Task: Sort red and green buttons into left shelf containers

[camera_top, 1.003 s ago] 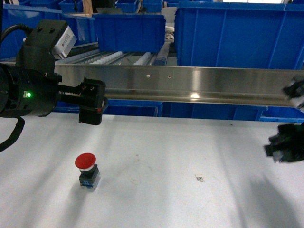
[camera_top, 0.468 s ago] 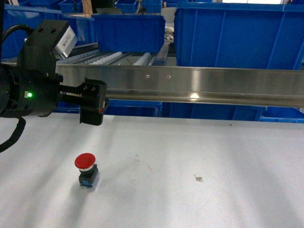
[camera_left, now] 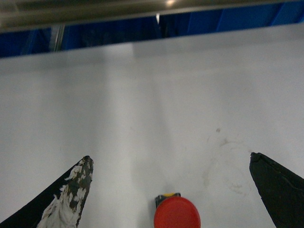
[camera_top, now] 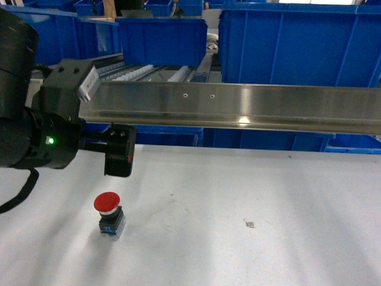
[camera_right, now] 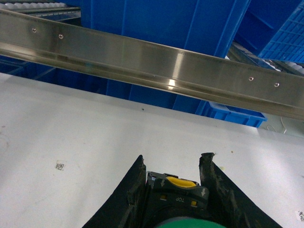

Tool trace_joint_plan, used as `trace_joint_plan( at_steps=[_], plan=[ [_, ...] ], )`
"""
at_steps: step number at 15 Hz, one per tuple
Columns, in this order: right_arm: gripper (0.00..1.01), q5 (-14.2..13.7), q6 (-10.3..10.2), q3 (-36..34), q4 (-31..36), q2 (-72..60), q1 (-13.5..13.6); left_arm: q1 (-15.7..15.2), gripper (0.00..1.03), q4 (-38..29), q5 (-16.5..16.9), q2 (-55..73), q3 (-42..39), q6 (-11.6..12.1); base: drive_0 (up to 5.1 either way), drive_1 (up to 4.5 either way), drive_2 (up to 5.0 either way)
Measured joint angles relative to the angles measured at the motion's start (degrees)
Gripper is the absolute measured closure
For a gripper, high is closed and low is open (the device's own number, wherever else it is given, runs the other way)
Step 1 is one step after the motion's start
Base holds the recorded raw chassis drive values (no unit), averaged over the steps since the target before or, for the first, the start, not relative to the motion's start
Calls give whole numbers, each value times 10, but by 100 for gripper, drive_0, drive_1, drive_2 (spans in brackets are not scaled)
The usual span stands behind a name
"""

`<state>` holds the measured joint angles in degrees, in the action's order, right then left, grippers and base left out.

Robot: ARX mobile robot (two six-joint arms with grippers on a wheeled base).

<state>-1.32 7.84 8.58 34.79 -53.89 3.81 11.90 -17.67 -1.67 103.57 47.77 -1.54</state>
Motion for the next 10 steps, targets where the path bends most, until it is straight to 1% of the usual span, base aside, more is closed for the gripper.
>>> trace_joint_plan(
  at_steps=[1, 2, 3, 4, 5, 6, 9, 10],
  plan=[
    [72, 0, 0, 0, 0, 0, 0, 7, 5, 17, -6, 18, 8, -15, 0, 0, 0],
    [72, 0, 0, 0, 0, 0, 0, 16, 5, 27, -25, 37, 16, -32, 0, 0, 0],
    [72, 0, 1, 0, 0, 0, 0, 27, 5, 50, -37, 53, 30, -55, 0, 0, 0],
    [72, 0, 2, 0, 0, 0, 0, 34, 5, 77, -37, 68, 38, -78, 0, 0, 0],
    [72, 0, 2, 0, 0, 0, 0, 37, 5, 78, -43, 82, 38, -93, 0, 0, 0],
    [72, 0, 2, 0, 0, 0, 0, 36, 5, 69, -55, 103, 38, -103, 0, 0, 0],
    [72, 0, 2, 0, 0, 0, 0, 27, 5, 58, -52, 139, 37, -112, 0, 0, 0],
    [72, 0, 2, 0, 0, 0, 0, 25, 5, 44, -51, 145, 34, -115, 0, 0, 0]
  ],
)
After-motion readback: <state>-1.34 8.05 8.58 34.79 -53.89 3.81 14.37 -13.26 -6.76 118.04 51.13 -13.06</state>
